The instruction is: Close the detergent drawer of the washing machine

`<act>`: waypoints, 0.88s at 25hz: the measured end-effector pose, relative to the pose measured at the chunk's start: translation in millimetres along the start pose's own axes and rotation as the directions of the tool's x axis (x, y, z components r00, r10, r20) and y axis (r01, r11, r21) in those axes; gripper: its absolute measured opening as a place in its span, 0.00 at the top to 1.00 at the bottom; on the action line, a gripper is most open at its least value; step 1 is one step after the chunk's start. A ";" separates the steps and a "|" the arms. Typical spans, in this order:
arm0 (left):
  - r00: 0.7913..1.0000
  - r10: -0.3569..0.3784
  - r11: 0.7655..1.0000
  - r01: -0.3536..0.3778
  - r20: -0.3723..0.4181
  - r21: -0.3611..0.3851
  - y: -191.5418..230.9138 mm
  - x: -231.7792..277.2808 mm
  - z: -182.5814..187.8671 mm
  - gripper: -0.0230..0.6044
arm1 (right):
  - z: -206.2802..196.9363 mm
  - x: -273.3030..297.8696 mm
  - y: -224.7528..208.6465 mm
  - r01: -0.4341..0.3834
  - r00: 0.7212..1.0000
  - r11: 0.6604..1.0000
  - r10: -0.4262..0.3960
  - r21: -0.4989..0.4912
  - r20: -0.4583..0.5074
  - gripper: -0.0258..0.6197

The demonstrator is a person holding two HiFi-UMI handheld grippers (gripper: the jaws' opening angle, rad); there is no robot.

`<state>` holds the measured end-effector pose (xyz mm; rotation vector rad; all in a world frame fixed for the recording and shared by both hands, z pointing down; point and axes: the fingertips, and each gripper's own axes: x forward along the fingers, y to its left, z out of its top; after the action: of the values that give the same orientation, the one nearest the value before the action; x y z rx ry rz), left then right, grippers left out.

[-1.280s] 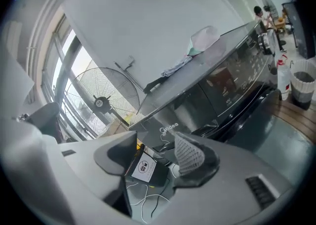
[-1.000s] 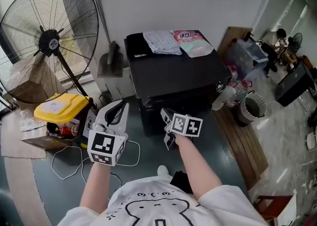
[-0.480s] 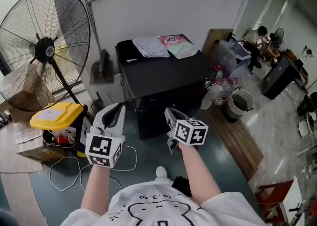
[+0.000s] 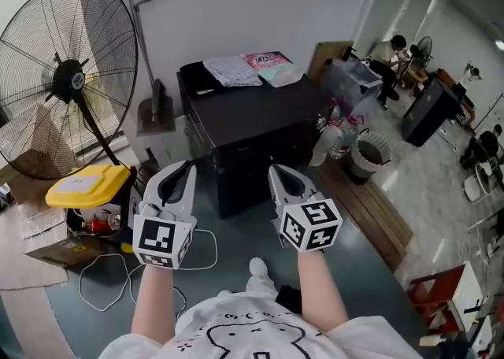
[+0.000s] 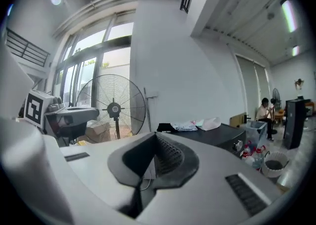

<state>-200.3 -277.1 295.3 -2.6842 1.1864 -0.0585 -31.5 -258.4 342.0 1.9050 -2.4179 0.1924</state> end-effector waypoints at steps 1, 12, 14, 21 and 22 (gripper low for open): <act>1.000 -0.007 1.000 0.007 0.011 0.008 1.7 -5.0 2.5 0.93 | 4.5 -5.4 6.6 0.012 1.000 1.000 -0.012 -0.017 0.013 0.96; 0.992 -0.074 0.996 0.067 0.099 0.066 4.9 -39.4 31.3 0.93 | 45.2 -59.6 42.5 0.125 0.988 0.974 -0.105 -0.190 0.114 0.96; 0.991 -0.079 0.996 0.074 0.109 0.057 4.6 -41.2 37.0 0.93 | 52.7 -65.0 42.6 0.137 0.985 0.971 -0.112 -0.196 0.131 0.96; 0.993 -0.057 0.998 0.054 0.104 0.026 6.8 -34.4 43.8 0.93 | 78.7 -82.9 42.1 0.192 0.973 0.924 -0.137 -0.330 0.183 0.96; 0.994 -0.044 0.999 0.042 0.098 0.021 8.3 -32.6 43.5 0.93 | 80.3 -84.8 41.7 0.198 0.972 0.917 -0.138 -0.345 0.190 0.96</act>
<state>-223.2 -251.1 252.7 -2.6625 1.0937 0.0550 -49.4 -177.8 249.5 1.9989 -2.1644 -0.4055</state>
